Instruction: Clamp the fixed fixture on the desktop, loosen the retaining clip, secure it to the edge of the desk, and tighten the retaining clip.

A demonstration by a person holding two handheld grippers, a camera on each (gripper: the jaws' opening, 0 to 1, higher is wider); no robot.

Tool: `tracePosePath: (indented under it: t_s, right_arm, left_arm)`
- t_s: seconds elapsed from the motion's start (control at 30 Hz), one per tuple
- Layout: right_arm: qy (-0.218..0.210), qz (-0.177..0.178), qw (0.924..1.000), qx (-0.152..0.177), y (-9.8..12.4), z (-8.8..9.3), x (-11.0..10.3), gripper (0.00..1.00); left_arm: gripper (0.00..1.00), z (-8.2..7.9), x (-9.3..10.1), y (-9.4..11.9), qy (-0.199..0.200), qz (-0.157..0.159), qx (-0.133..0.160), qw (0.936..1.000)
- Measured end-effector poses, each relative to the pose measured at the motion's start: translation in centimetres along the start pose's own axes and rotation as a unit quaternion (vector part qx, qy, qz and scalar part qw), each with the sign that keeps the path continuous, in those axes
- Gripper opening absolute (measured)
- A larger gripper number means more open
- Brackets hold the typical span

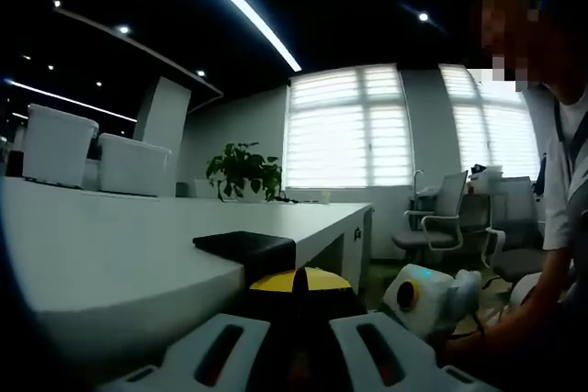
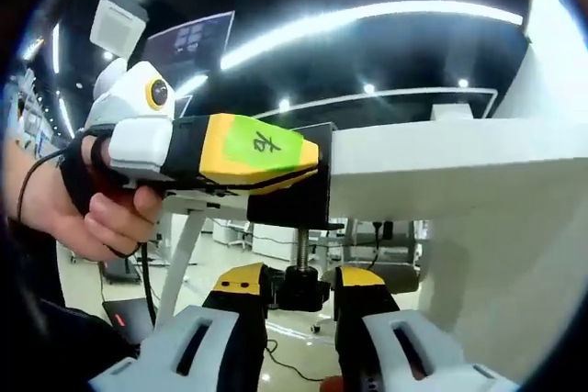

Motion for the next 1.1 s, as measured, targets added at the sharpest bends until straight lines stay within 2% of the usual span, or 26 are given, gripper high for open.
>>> tracePosePath:
  t_s: [0.2, 0.3, 0.43, 0.5, 0.6, 0.73, 0.83, 0.9, 0.93, 1.1]
  right_arm:
    - [0.008, -0.015, 0.9998, 0.001, 0.0, 0.0, -0.1, 0.23]
    - [0.009, -0.055, 0.9984, 0.006, -0.1, 0.0, -0.2, 0.23]
    - [-0.010, -0.119, 0.9927, 0.017, -0.2, 0.0, -0.4, 0.23]
    - [-0.028, -0.139, 0.9897, 0.019, -0.3, 0.2, 0.1, 0.23]
    - [-0.027, -0.148, 0.9883, 0.023, -0.4, 0.3, 0.3, 0.23]
    - [-0.023, -0.148, 0.9884, 0.023, -0.5, 0.2, 0.2, 0.23]
    - [-0.007, -0.133, 0.9910, 0.018, -0.3, 0.0, 0.0, 0.26]
    - [0.016, -0.108, 0.9940, -0.005, 0.1, 0.5, 0.4, 0.33]
    - [0.015, -0.107, 0.9941, -0.005, 0.1, 0.5, 0.2, 0.35]
    - [0.036, -0.078, 0.9956, -0.038, 1.2, 1.6, -1.7, 0.35]
  left_arm:
    - [0.01, 0.2, 1.0, 0.0, -0.002, 0.000, 0.000, 1.0000]
    - [0.01, 0.3, 1.3, -0.1, -0.005, 0.000, -0.002, 1.0000]
    - [0.01, 0.4, 1.6, -0.1, -0.006, 0.000, -0.004, 1.0000]
    - [0.01, 0.4, 1.7, -0.1, -0.004, 0.001, -0.004, 1.0000]
    - [0.01, 0.4, 2.0, -0.1, 0.000, 0.001, -0.002, 1.0000]
    - [0.01, 0.5, 2.3, 0.0, -0.004, 0.000, -0.003, 1.0000]
    - [0.01, 0.5, 2.6, 0.0, -0.005, 0.000, -0.006, 1.0000]
    - [0.01, 0.6, 2.7, 0.0, -0.005, -0.001, -0.007, 1.0000]
    - [0.01, 0.6, 2.6, 0.0, -0.005, -0.001, -0.006, 1.0000]
    - [0.01, 0.5, 2.5, -0.1, 0.000, -0.002, -0.002, 1.0000]
Point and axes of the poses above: the point that each gripper's makers call its tool centre point, and the gripper's own axes: y roughly backward along the fingers, x roughly to its right, z roughly out of its underside, the point moved 1 cm from there along y, roughly backward along the fingers, and after that the axes turned 13 degrees about -z, right-handed, at the moved point
